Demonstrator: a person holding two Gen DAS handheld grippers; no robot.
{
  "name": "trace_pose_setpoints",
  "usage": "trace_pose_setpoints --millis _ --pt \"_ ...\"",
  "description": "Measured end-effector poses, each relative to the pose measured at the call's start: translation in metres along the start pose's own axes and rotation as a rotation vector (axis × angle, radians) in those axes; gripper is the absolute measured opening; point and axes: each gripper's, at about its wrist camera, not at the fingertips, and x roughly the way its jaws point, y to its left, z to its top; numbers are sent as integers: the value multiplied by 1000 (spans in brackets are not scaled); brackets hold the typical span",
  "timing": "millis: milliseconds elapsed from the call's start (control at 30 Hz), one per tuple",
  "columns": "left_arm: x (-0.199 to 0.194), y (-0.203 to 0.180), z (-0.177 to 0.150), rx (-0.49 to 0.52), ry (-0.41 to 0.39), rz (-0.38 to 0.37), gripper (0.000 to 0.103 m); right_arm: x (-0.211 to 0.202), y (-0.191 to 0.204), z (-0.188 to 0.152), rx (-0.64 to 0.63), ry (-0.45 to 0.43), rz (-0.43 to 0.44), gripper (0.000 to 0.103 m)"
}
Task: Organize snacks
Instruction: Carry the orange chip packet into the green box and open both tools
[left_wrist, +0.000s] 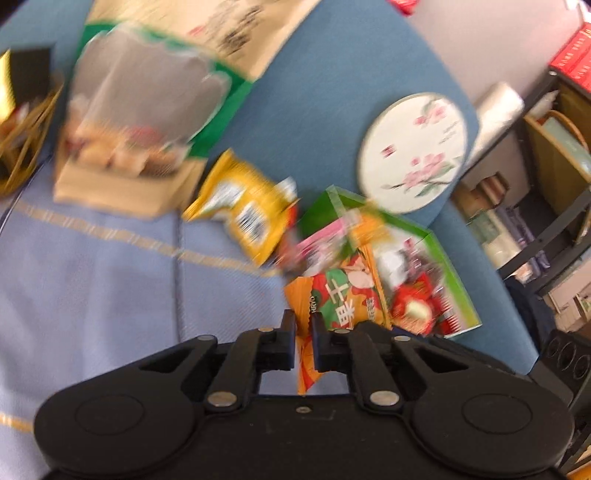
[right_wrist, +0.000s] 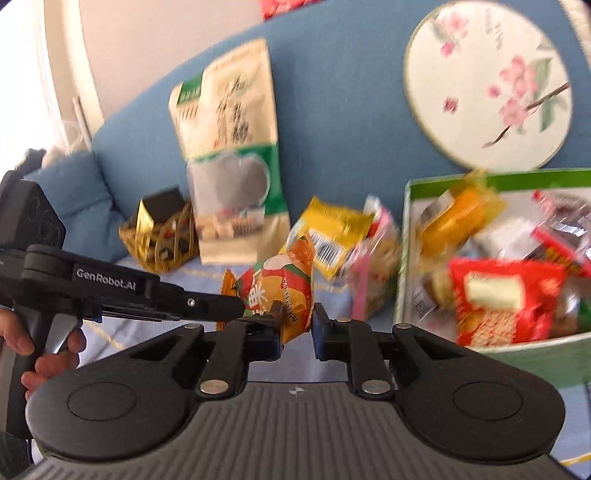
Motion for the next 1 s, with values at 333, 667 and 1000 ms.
trace_pose_setpoints --millis 333,667,1000 --pt "44 -78 42 127 -5 -90 0 -48 -47 32 111 -167 -101 28" --pt "126 -161 62 246 58 -162 0 -85 -111 43 235 -293 -302 28" --pt "197 -200 51 316 96 -156 0 -95 -158 35 295 -300 -482 29"
